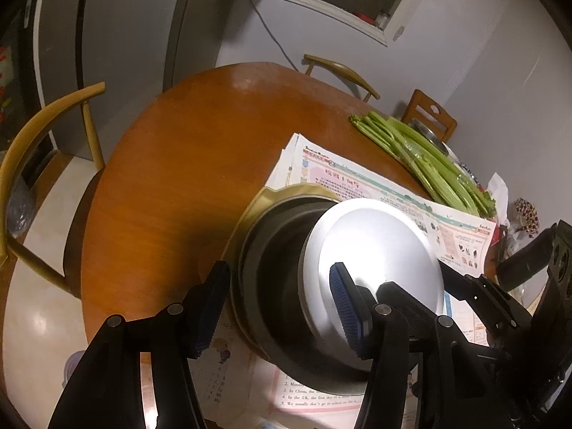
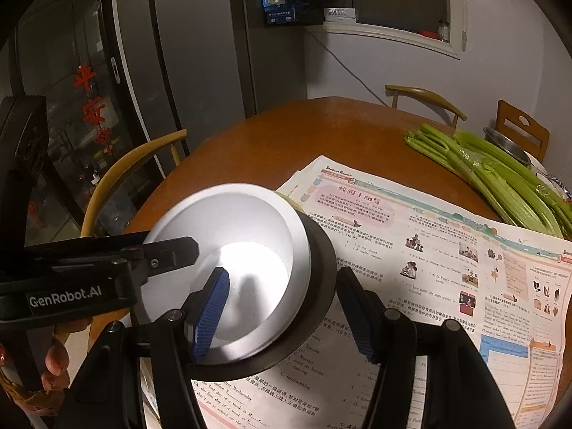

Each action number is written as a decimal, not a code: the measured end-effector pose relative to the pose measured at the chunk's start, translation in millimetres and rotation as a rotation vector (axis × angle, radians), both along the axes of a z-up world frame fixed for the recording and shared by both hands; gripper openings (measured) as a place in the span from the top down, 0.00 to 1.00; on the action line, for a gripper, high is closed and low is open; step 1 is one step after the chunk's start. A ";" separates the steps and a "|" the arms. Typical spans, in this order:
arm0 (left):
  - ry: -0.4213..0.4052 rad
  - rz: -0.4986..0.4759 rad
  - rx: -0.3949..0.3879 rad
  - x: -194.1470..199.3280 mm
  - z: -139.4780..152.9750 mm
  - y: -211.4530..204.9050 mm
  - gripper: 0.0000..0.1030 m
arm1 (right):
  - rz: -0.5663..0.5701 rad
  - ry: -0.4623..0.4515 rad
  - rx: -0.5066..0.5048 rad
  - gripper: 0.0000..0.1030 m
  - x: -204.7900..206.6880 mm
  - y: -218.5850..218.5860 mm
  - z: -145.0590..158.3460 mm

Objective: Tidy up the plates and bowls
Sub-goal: 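Carry the nested bowl stack with the left gripper over the plate stack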

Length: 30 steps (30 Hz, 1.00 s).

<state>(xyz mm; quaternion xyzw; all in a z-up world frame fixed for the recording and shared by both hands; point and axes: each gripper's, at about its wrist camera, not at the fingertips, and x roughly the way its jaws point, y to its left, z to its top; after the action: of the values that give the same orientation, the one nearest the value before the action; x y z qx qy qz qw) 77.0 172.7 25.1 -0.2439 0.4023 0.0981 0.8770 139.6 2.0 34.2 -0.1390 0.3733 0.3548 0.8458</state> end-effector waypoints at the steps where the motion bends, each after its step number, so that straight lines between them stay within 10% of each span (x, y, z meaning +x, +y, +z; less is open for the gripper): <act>1: -0.003 0.006 -0.005 -1.5 0.6 2.1 0.42 | 0.000 -0.002 0.003 0.39 0.0 -0.2 1.0; 30: -0.007 0.010 -0.240 -0.2 -21.8 28.5 0.35 | -0.035 0.155 0.119 0.38 15.0 -21.8 6.3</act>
<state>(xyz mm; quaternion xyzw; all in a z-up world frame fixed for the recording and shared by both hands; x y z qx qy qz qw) 76.8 201.3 3.2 -0.3493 0.4067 0.0527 0.8425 154.6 -19.8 40.5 -0.0542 0.4181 0.3712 0.8273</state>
